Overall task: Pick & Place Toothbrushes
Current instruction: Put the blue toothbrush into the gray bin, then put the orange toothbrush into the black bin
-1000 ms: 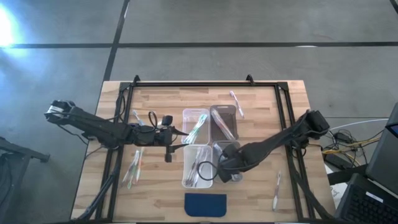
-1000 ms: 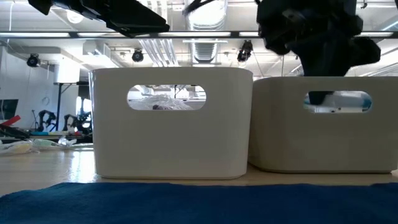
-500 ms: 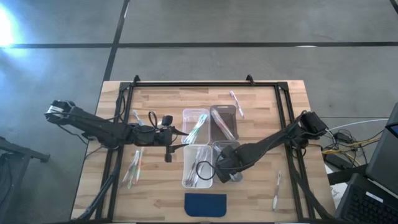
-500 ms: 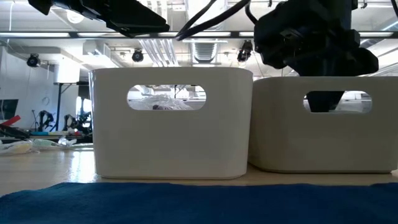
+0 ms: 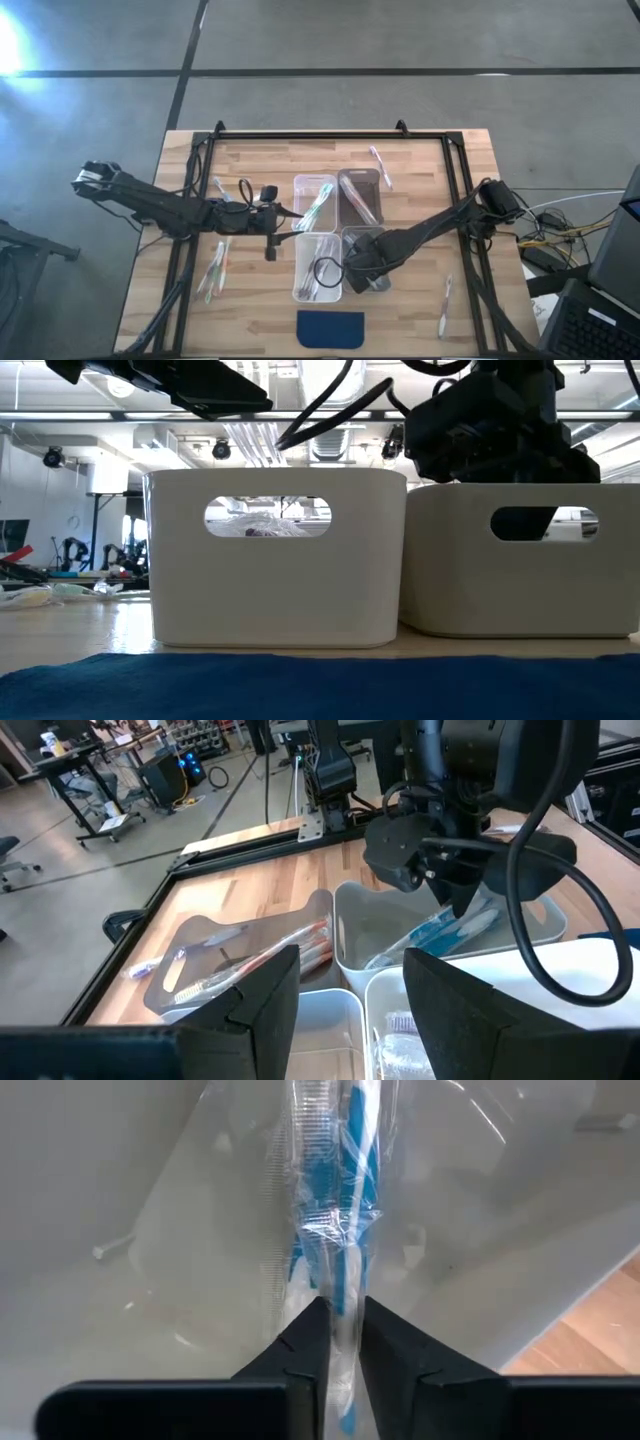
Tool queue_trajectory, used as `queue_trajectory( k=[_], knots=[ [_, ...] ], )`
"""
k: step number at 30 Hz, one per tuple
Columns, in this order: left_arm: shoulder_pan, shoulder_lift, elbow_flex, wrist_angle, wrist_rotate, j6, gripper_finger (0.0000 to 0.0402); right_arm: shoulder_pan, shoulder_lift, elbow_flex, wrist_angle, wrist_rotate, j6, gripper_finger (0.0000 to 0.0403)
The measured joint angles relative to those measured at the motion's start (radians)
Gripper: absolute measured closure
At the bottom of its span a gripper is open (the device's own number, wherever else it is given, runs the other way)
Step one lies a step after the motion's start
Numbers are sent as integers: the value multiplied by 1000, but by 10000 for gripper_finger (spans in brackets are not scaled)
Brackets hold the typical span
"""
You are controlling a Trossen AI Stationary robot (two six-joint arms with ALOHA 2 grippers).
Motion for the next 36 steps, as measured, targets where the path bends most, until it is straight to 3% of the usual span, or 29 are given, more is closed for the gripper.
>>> queue_trajectory(
  k=[11, 17, 25, 36],
  knots=[
    [0, 0, 0, 0, 0, 0, 216, 0, -16, 31, -9, -24, -26, 246],
    [0, 0, 0, 0, 0, -2, 216, 1, -82, 71, -41, -26, -22, 216],
    [0, 0, 0, 0, 0, -2, 216, 2, -214, 111, -146, -11, -19, 224],
    [0, 0, 0, 3, 0, -5, 216, 1, -420, 112, -393, 248, -27, 276]
  ],
)
